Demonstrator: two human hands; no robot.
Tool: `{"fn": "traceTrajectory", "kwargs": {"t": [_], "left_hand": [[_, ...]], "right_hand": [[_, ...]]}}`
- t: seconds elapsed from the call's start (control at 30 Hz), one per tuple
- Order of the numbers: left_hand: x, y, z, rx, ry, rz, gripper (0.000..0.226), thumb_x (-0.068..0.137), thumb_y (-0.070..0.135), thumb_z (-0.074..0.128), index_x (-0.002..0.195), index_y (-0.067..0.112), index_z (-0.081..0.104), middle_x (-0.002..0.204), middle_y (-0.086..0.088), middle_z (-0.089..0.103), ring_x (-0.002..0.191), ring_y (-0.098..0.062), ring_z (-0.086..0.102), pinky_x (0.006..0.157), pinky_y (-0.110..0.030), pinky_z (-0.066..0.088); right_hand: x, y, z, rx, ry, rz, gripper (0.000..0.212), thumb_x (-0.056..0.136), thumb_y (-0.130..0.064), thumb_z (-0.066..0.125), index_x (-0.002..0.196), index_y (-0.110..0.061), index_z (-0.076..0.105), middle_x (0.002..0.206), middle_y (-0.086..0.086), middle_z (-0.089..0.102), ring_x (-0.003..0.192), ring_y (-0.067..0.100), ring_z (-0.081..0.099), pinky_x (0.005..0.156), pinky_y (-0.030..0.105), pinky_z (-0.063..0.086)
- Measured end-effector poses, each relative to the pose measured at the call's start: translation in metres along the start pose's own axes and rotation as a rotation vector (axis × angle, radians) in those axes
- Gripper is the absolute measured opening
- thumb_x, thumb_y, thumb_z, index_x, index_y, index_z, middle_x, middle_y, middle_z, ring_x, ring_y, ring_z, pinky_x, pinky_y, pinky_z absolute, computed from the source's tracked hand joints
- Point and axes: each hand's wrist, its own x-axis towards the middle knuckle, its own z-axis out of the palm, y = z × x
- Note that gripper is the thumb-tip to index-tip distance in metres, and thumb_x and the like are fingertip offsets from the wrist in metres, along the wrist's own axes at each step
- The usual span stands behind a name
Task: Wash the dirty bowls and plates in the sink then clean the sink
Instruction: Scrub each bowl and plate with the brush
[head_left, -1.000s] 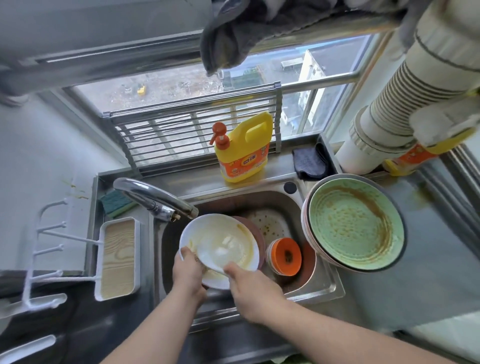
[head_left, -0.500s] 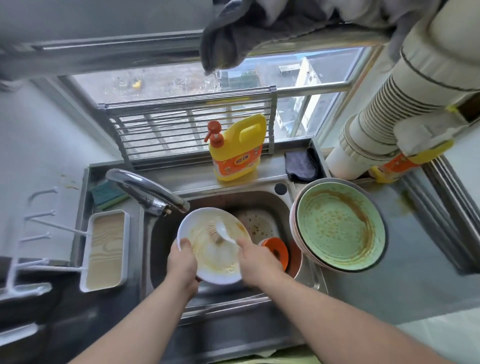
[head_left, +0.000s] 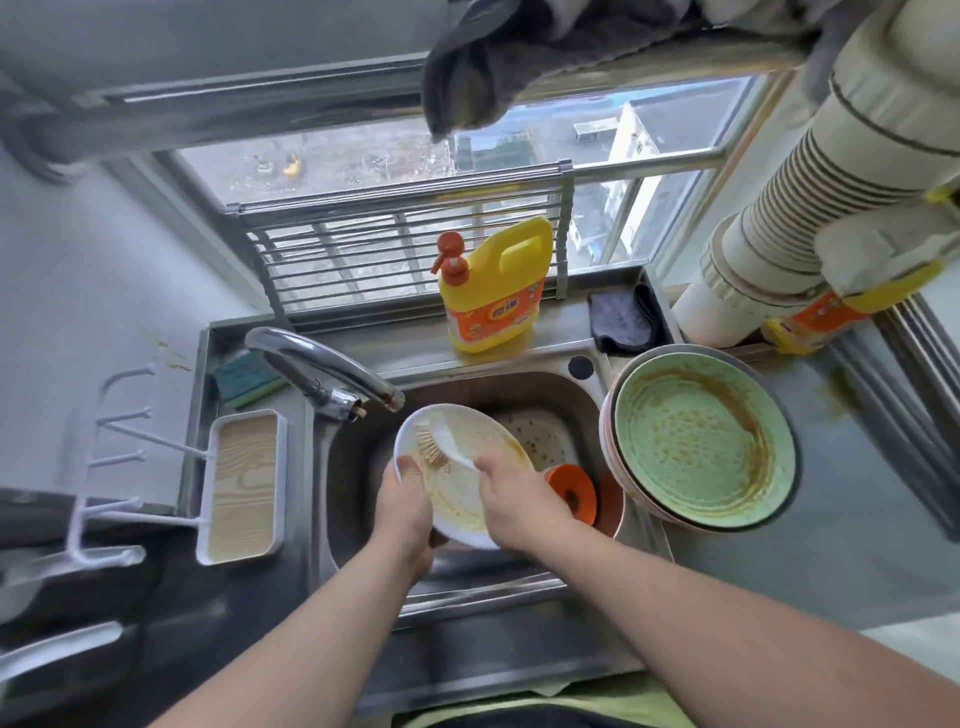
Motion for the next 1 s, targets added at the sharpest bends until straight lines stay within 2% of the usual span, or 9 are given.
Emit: {"fn": "traceTrajectory", "kwargs": {"t": [0.13,0.3,0.47,0.57,0.67,0.77,0.8,0.9,1.0], "left_hand": [[0.011,0.014,-0.007,-0.064,0.055,-0.036,0.038,0.109,0.061,0.021,0.128,0.041,0.047,0.115,-0.011,0.066,0.1,-0.038,0.069,0.076,-0.054,0.061],[-0.001,-0.004,-0.002,-0.01,0.025,0.024,0.032,0.115,0.042,0.028,0.131,0.034,0.055,0.113,-0.011,0.073,0.096,-0.037,0.073,0.064,-0.052,0.062],[0.0,0.001,-0.004,0.032,0.013,0.019,0.032,0.114,0.047,0.027,0.132,0.036,0.051,0.114,-0.01,0.07,0.096,-0.035,0.072,0.059,-0.048,0.061],[0.015,0.008,-0.016,0.105,0.065,0.061,0.033,0.112,0.053,0.027,0.133,0.04,0.05,0.116,-0.009,0.064,0.1,-0.035,0.067,0.068,-0.05,0.061],[0.016,-0.001,-0.017,0.175,0.042,0.084,0.035,0.112,0.053,0.029,0.128,0.036,0.055,0.117,-0.009,0.069,0.104,-0.035,0.07,0.082,-0.06,0.062],[0.006,-0.015,-0.008,0.175,0.001,0.129,0.037,0.113,0.047,0.032,0.133,0.028,0.056,0.117,-0.007,0.073,0.105,-0.03,0.073,0.092,-0.057,0.061],[0.004,-0.017,-0.005,0.172,-0.007,0.137,0.036,0.114,0.045,0.032,0.133,0.027,0.056,0.116,-0.006,0.073,0.105,-0.029,0.073,0.093,-0.055,0.061],[0.004,-0.015,-0.003,0.119,-0.006,0.124,0.038,0.114,0.046,0.033,0.135,0.026,0.057,0.113,-0.006,0.074,0.103,-0.03,0.074,0.091,-0.055,0.062],[0.01,0.0,-0.01,0.037,0.021,0.019,0.039,0.112,0.054,0.026,0.133,0.034,0.052,0.114,-0.01,0.07,0.1,-0.036,0.072,0.074,-0.054,0.063]], "right_hand": [[-0.046,-0.012,0.03,0.126,-0.03,-0.128,0.02,0.109,-0.034,0.032,0.123,-0.032,0.047,0.115,0.015,0.069,0.105,0.039,0.063,0.092,0.048,0.051],[0.002,-0.026,0.011,0.121,0.063,-0.028,0.031,0.109,-0.033,0.029,0.135,-0.033,0.046,0.121,0.014,0.067,0.105,0.035,0.062,0.094,0.049,0.053],[-0.001,-0.022,0.02,0.13,0.048,-0.001,0.029,0.108,-0.03,0.028,0.131,-0.03,0.047,0.121,0.016,0.066,0.107,0.037,0.062,0.095,0.049,0.051],[-0.035,-0.026,0.04,0.19,-0.011,-0.041,0.022,0.108,-0.031,0.03,0.122,-0.031,0.046,0.117,0.015,0.068,0.107,0.038,0.062,0.094,0.048,0.051],[-0.016,-0.026,0.024,0.181,0.033,0.027,0.03,0.109,-0.027,0.029,0.134,-0.03,0.046,0.125,0.013,0.065,0.111,0.037,0.061,0.093,0.043,0.051],[0.011,-0.019,-0.002,0.269,0.145,0.153,0.024,0.107,-0.024,0.027,0.119,-0.032,0.046,0.099,0.005,0.06,0.085,0.028,0.061,0.073,0.045,0.055],[0.015,-0.018,-0.005,0.272,0.166,0.162,0.021,0.106,-0.024,0.027,0.113,-0.033,0.045,0.095,0.005,0.058,0.082,0.026,0.06,0.073,0.047,0.056],[0.008,-0.025,0.008,0.237,0.094,0.089,0.026,0.106,-0.027,0.029,0.121,-0.032,0.049,0.109,0.009,0.063,0.094,0.032,0.062,0.086,0.053,0.057],[-0.012,-0.031,0.027,0.15,-0.01,-0.018,0.03,0.108,-0.03,0.03,0.133,-0.03,0.047,0.127,0.014,0.064,0.112,0.036,0.06,0.099,0.047,0.05]]}}
